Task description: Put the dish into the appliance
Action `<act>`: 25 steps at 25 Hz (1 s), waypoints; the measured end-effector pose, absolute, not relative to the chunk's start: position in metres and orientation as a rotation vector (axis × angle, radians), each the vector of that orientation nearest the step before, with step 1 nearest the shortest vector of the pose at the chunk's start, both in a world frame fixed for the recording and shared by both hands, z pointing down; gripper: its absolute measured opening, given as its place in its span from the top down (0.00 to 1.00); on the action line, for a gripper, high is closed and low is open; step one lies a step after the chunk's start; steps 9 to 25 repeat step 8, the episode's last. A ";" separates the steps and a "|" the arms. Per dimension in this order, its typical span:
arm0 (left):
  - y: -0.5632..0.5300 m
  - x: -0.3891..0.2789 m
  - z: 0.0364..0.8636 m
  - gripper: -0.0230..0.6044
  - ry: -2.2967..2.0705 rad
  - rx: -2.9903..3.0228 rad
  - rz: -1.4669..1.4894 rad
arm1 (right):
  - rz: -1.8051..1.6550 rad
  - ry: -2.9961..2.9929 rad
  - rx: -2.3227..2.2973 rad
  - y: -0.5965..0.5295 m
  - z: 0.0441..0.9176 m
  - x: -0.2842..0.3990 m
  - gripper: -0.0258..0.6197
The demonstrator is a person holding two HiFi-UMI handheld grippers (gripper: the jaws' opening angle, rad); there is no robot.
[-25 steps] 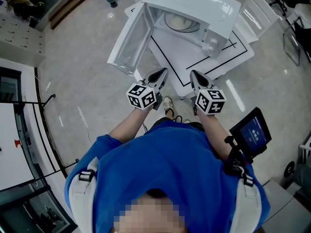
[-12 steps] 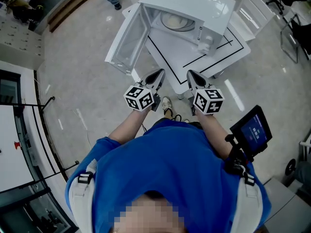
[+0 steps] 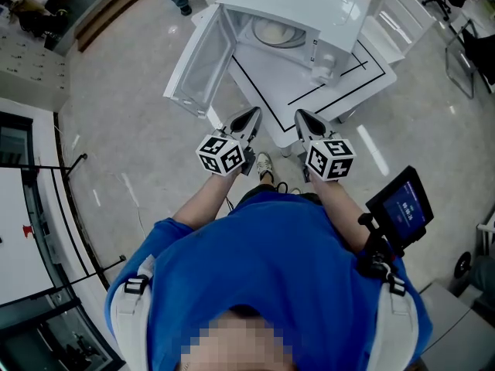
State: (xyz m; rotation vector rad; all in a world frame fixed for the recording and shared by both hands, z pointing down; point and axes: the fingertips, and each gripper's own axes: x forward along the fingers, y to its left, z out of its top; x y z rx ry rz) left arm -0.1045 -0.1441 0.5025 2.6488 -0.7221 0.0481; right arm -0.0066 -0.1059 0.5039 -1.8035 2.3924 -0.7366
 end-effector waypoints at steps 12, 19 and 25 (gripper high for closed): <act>-0.138 -0.102 0.504 0.95 -0.731 2.646 0.047 | -0.746 2.395 -1.796 -0.104 0.508 -0.004 0.96; -0.138 -0.102 0.504 0.95 -0.731 2.646 0.047 | -0.746 2.395 -1.796 -0.104 0.508 -0.004 0.96; -0.138 -0.102 0.504 0.95 -0.731 2.646 0.047 | -0.746 2.395 -1.796 -0.104 0.508 -0.004 0.96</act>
